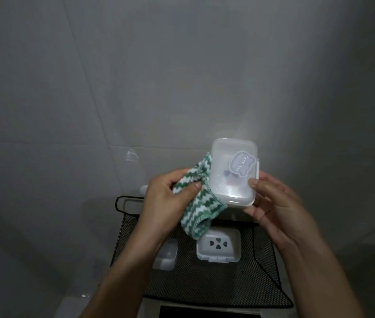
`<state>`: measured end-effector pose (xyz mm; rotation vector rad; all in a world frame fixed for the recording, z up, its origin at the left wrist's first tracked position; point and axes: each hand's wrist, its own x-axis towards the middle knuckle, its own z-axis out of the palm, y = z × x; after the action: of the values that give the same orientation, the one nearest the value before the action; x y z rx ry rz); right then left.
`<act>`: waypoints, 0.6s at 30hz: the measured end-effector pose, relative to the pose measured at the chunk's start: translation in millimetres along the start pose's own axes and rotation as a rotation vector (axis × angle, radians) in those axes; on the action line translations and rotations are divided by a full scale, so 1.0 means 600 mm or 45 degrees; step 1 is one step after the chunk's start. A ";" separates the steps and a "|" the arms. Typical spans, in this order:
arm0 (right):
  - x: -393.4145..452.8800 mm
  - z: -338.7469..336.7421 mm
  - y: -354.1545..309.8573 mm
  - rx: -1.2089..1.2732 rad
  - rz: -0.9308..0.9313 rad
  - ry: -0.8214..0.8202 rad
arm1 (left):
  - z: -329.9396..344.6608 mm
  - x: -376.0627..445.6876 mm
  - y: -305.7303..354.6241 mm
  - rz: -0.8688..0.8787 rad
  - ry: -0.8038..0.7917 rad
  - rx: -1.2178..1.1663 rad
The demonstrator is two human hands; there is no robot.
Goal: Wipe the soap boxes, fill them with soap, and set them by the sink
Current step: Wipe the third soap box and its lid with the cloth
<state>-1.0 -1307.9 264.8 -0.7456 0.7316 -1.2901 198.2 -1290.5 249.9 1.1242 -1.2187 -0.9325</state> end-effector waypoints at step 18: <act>-0.018 0.022 0.028 -0.140 -0.121 0.062 | 0.009 -0.024 -0.026 -0.137 0.029 -0.410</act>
<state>17.7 -1294.1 259.2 -0.8487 0.8199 -1.3664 191.6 -1280.9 231.4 0.9452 -0.9551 -1.1490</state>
